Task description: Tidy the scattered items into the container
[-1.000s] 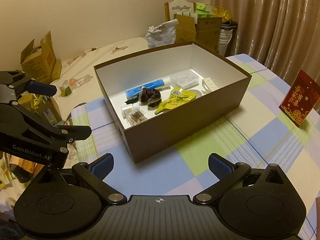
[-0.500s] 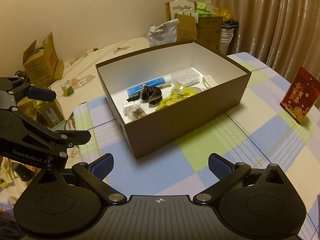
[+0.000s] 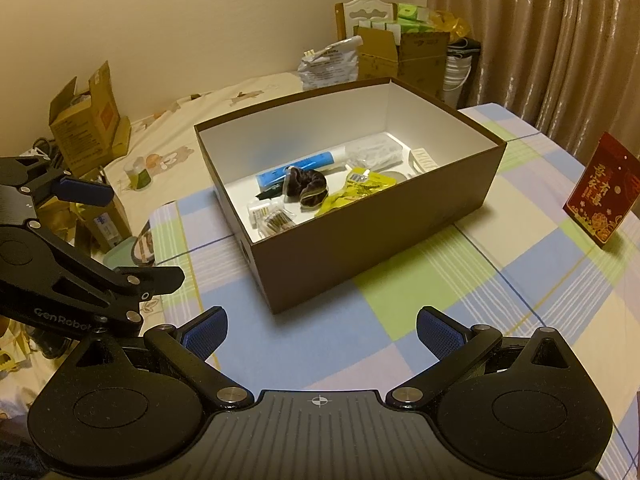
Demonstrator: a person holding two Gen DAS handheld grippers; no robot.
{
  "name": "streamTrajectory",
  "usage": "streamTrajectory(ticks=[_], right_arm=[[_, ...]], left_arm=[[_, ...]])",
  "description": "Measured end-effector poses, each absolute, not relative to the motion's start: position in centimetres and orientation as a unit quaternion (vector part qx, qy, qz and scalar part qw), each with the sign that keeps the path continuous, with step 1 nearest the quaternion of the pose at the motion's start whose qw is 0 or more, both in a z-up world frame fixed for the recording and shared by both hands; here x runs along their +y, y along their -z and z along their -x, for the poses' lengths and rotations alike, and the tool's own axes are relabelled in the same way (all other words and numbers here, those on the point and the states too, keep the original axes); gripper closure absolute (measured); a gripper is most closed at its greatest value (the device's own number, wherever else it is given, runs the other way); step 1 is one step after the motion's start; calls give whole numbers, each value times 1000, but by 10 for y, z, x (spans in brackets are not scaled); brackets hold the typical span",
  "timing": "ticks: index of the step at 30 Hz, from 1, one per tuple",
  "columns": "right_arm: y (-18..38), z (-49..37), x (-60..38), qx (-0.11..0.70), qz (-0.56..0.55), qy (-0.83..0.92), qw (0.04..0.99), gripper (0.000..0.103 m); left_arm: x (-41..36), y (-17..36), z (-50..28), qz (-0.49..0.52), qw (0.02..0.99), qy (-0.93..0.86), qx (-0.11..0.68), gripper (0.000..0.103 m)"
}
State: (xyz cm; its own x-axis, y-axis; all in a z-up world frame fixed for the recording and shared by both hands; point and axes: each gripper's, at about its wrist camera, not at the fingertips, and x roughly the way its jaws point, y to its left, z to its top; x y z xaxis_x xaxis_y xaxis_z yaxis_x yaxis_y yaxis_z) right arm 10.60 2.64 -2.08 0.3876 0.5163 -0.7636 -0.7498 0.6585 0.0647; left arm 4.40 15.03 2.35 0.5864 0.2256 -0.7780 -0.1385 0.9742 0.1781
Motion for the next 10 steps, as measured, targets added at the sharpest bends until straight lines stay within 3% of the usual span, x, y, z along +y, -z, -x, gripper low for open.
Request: streamTrajectory(ticks=[10], right_arm=[[22, -107, 28, 396, 148, -385, 820, 0]], left_arm=[[154, -21, -48, -47, 888, -105, 446, 1]])
